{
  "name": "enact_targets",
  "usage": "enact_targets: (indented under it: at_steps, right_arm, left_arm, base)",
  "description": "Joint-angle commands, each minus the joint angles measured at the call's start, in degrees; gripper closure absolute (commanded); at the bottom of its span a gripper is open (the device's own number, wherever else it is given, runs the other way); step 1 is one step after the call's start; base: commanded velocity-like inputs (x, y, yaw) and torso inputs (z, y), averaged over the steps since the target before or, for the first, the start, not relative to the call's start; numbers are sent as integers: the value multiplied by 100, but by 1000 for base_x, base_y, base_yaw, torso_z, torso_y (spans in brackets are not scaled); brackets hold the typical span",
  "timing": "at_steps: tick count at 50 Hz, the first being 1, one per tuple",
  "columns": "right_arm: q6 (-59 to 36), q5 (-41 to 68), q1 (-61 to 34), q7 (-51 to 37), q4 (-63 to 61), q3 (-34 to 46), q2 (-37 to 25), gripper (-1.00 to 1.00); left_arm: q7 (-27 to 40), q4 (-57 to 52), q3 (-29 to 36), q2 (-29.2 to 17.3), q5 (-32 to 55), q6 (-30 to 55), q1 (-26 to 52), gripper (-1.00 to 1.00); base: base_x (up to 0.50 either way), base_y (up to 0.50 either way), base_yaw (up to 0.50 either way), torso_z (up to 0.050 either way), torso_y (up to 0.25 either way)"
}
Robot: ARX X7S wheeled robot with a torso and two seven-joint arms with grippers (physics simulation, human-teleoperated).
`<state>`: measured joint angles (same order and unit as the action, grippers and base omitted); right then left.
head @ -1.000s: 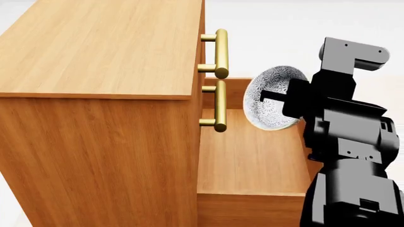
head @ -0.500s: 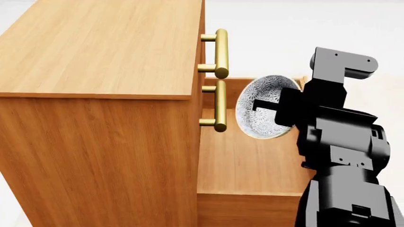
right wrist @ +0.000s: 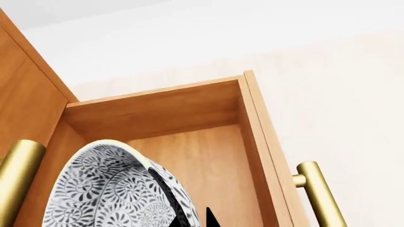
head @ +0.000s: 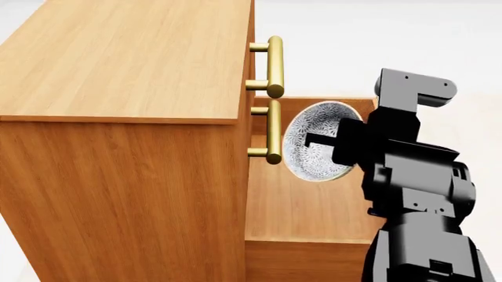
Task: Put the bowl in the bottom drawer of the cabinet and close it.
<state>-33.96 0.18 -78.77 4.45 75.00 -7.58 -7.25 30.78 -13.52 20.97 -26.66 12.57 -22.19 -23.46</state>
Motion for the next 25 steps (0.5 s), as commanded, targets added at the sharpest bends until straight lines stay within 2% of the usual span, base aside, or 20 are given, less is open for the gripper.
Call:
enact_targets:
  at_steps: [1,25]
  right_arm:
    - [-57,50,6,118,-6,-55,26,100]
    - [-469,169,55,438,-5,-303,32,100]
  left_arm:
    - [5,7,7,-11,7,-10,7,-100]
    - [25,8,27,-23,13,-37,1,-100]
  base:
    - [0,0,0,0,0]
    - [0,0,0,0,0]
